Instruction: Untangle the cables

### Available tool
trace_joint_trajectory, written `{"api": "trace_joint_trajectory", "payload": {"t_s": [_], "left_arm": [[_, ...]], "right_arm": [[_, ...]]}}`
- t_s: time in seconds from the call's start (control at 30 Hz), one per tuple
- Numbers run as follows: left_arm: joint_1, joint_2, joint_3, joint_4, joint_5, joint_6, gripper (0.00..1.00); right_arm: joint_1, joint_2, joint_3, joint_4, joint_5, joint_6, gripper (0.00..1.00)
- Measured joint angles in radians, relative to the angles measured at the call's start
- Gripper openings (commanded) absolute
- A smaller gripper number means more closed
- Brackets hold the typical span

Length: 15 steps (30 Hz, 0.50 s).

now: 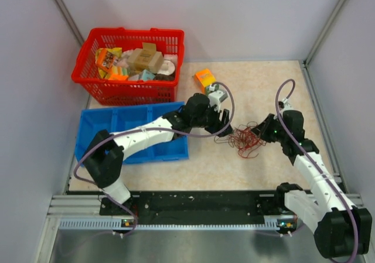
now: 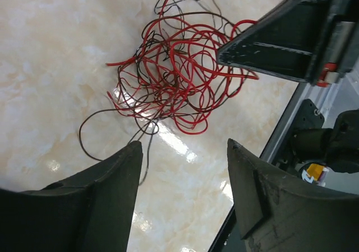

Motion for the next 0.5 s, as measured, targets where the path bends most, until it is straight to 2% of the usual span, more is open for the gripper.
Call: {"api": "trace_joint_trajectory", "payload": {"t_s": [0.13, 0.27, 0.4, 0.5], "left_arm": [[0.013, 0.097, 0.049, -0.019, 0.037, 0.033, 0.59], [0.010, 0.204, 0.130, -0.041, 0.067, 0.051, 0.65], [0.005, 0.245, 0.154, -0.039, 0.107, 0.055, 0.67], [0.003, 0.268, 0.171, -0.032, 0.138, 0.043, 0.62]], "right_arm": [[0.000, -0.045, -0.019, -0.013, -0.028, 0.006, 0.00], [0.000, -0.082, -0.042, -0.023, -0.041, 0.027, 0.00], [0.000, -0.111, -0.058, -0.040, -0.057, 0.047, 0.00], [0.000, -0.121, -0.064, -0.049, -0.064, 0.058, 0.01]]}}
